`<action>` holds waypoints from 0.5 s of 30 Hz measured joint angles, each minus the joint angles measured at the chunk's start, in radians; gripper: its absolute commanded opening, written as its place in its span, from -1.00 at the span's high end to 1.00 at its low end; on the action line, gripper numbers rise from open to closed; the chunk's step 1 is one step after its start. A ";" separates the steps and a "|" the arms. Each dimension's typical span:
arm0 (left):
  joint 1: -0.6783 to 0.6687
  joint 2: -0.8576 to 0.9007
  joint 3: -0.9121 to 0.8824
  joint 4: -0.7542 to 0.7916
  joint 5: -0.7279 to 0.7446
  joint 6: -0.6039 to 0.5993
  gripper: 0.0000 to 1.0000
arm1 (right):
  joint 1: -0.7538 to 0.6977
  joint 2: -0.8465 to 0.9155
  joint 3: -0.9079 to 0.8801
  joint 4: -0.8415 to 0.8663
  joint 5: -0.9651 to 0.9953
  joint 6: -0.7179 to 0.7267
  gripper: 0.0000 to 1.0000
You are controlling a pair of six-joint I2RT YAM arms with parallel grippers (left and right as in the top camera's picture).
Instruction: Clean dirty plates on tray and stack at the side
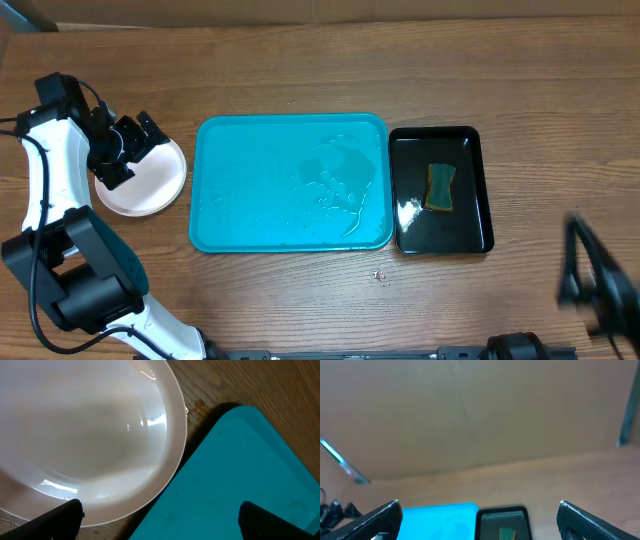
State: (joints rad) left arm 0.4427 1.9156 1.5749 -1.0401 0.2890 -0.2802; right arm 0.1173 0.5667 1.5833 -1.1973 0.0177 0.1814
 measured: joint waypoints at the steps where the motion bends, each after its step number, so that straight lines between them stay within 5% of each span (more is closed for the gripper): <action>1: 0.000 0.000 0.000 0.001 0.000 0.000 -1.00 | 0.001 -0.041 0.000 0.002 0.004 -0.006 -1.00; 8: 0.000 0.000 0.000 0.000 0.000 0.000 -1.00 | 0.002 -0.371 -0.132 0.118 0.018 -0.060 -1.00; 15: 0.000 0.000 0.000 0.000 0.000 0.000 -0.99 | 0.001 -0.528 -0.500 0.513 0.023 -0.114 -1.00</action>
State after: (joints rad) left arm 0.4427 1.9156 1.5749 -1.0397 0.2890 -0.2802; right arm 0.1184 0.0383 1.0832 -0.6838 0.0406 0.0669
